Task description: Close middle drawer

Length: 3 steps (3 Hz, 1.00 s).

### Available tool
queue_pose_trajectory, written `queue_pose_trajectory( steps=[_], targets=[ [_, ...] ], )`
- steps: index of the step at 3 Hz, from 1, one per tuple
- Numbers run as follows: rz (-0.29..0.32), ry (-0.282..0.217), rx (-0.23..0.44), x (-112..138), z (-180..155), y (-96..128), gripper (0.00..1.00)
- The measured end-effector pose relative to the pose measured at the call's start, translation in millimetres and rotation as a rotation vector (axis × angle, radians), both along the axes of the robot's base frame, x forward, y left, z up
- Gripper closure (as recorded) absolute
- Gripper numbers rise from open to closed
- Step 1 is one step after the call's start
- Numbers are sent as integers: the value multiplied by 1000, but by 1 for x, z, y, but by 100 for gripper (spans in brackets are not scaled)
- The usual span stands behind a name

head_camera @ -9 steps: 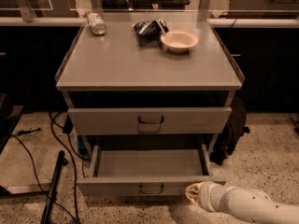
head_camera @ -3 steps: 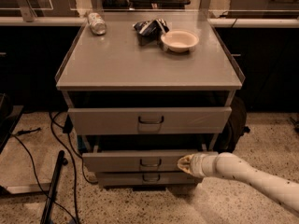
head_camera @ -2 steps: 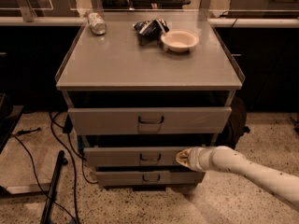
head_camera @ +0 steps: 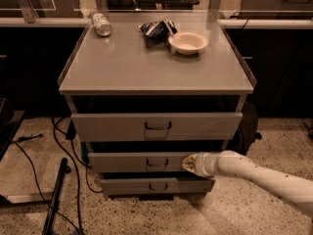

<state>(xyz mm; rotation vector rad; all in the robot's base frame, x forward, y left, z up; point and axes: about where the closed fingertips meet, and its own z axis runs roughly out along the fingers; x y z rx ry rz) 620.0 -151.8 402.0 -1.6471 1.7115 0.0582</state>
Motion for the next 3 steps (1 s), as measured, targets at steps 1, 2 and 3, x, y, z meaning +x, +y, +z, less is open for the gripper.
queue_pose_trajectory(
  steps=[1,2,3],
  targets=[
    [20,21,-12,-15,0,1,100],
    [49,94,-41,-47,-3,-2,100],
    [105,206,-54,-95,-5,-1,100]
  ],
)
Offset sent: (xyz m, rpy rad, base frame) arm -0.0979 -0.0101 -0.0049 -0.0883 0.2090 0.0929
